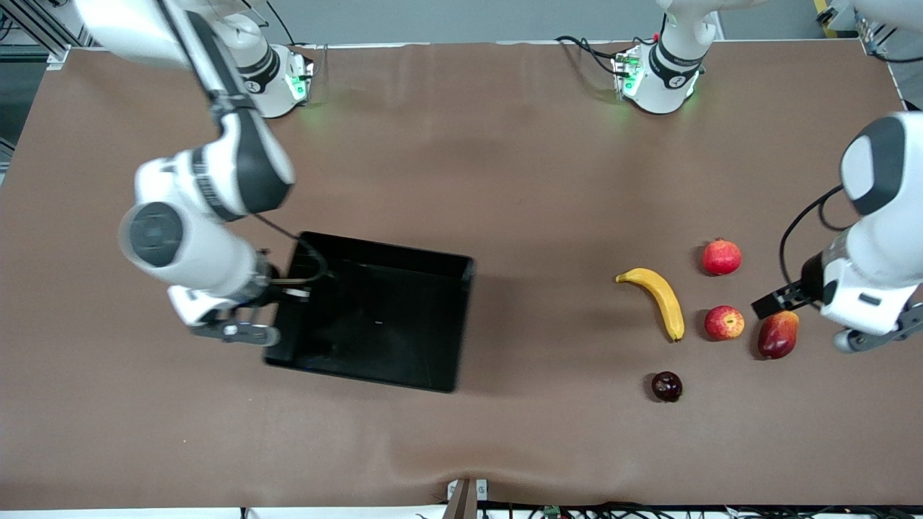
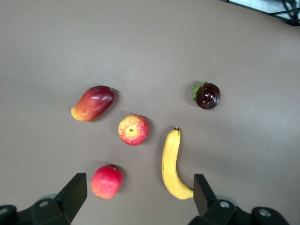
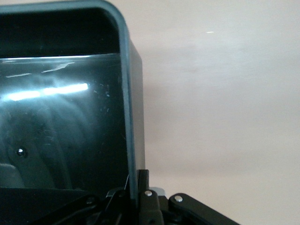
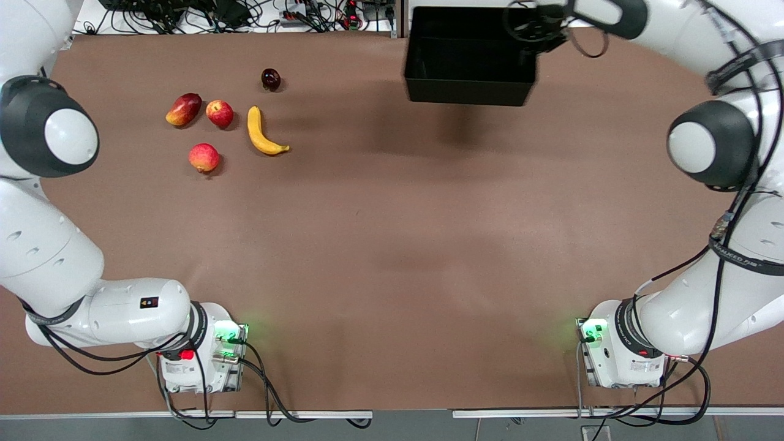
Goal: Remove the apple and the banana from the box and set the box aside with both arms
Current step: 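Drag the box with the right gripper while the left gripper withdraws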
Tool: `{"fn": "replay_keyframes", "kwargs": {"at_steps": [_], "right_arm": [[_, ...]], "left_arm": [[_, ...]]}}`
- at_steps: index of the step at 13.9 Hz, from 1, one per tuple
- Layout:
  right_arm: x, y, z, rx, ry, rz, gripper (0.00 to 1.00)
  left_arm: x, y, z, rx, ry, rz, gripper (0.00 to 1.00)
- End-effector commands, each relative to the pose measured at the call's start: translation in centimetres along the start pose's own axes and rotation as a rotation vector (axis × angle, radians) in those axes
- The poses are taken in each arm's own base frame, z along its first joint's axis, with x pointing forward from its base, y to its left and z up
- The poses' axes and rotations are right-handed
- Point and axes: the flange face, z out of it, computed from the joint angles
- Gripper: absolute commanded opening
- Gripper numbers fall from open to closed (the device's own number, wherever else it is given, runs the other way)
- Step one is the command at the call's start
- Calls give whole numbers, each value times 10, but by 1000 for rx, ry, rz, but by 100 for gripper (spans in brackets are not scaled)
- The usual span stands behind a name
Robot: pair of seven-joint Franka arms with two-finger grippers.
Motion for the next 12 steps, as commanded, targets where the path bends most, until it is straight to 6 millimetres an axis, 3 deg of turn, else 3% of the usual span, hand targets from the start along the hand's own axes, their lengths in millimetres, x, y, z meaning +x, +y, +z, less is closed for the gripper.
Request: {"fn": "replay_keyframes", "kwargs": {"at_steps": [1, 5, 12], "right_arm": [[9, 86, -9, 29, -25, -78, 0], [27, 203, 6, 46, -43, -169, 0], [41, 359, 73, 58, -16, -160, 0]], "left_arm": [[-17, -8, -35, 22, 7, 27, 100], [-38, -14, -71, 25, 3, 45, 100], [-68, -27, -119, 8, -7, 130, 100]]}}
